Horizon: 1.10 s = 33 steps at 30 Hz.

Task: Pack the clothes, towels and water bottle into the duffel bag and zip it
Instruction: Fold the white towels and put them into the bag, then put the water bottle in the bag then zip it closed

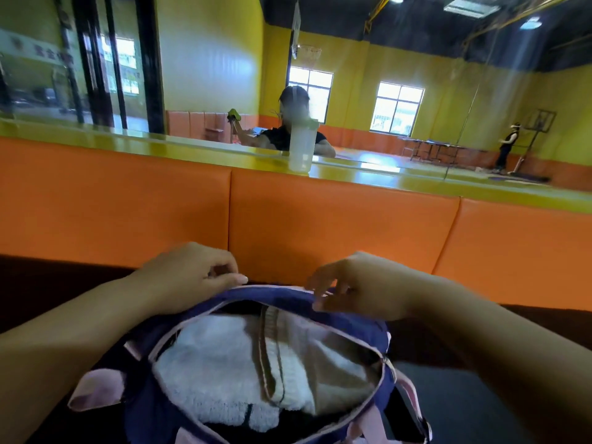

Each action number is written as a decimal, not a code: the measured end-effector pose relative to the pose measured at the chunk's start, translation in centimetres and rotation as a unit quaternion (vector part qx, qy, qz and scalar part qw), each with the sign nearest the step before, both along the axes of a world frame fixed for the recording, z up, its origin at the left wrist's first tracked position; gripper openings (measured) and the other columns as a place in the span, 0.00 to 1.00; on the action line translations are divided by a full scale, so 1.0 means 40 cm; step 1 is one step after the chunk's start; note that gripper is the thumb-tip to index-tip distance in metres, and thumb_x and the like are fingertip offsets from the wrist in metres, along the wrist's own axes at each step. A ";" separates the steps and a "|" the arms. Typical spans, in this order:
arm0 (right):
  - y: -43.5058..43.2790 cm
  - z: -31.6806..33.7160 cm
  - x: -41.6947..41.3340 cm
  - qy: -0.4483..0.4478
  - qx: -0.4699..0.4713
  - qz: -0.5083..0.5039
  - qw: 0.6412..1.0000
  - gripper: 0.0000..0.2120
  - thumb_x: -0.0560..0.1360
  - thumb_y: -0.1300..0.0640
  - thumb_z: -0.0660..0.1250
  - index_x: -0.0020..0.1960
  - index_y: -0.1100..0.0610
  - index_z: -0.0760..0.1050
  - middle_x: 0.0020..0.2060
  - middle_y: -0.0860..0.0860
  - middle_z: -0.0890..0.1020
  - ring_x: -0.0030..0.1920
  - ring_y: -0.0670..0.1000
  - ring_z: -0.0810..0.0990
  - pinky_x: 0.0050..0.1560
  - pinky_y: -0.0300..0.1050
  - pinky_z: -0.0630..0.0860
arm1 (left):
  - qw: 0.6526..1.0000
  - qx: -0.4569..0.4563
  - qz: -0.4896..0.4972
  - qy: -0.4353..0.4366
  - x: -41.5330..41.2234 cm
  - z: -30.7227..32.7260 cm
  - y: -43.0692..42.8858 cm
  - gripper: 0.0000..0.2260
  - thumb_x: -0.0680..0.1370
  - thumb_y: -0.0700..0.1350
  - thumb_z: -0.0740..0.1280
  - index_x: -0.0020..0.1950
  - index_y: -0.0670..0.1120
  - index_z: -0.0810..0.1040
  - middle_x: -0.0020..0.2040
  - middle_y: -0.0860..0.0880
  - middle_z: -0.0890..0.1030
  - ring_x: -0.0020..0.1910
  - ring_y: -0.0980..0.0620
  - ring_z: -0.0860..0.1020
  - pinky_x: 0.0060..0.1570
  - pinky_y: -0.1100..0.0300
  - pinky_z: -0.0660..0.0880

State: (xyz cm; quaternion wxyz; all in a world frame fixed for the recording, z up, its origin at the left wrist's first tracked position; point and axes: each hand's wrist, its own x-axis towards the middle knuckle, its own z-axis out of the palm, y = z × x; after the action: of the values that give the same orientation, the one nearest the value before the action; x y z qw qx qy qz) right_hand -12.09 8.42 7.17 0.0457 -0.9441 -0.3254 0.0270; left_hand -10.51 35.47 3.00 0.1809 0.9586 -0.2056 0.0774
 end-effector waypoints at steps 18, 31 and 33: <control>0.029 0.230 0.661 -0.277 0.023 -0.228 0.933 0.29 0.73 0.43 0.67 0.70 0.50 0.63 0.66 0.52 0.72 0.63 0.56 0.72 0.55 0.51 0.74 | 0.968 0.127 0.151 -0.154 0.650 0.071 -0.010 0.27 0.78 0.57 0.60 0.75 0.54 0.56 0.75 0.49 0.58 0.73 0.47 0.57 0.67 0.52 0.66; 0.120 0.231 0.893 -0.294 0.106 -0.209 0.927 0.37 0.72 0.40 0.67 0.73 0.52 0.56 0.74 0.57 0.58 0.69 0.63 0.65 0.66 0.57 0.69 | 0.932 0.147 0.138 -0.301 0.797 0.021 0.040 0.23 0.62 0.64 0.72 0.51 0.52 0.83 0.45 0.52 0.84 0.42 0.49 0.84 0.39 0.51 0.80; 0.125 0.231 0.886 -0.312 0.147 -0.190 0.919 0.29 0.73 0.44 0.67 0.68 0.53 0.60 0.67 0.57 0.68 0.62 0.62 0.72 0.59 0.57 0.74 | 0.937 0.146 0.130 -0.291 0.792 0.020 0.040 0.23 0.64 0.63 0.66 0.52 0.51 0.83 0.46 0.50 0.84 0.43 0.48 0.84 0.40 0.49 0.80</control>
State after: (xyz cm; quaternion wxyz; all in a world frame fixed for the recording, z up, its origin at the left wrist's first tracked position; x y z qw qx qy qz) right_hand 23.34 13.40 16.41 0.0839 -0.9314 -0.1380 -0.3263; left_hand 21.15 37.08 3.82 -0.0401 0.9284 -0.1317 0.3451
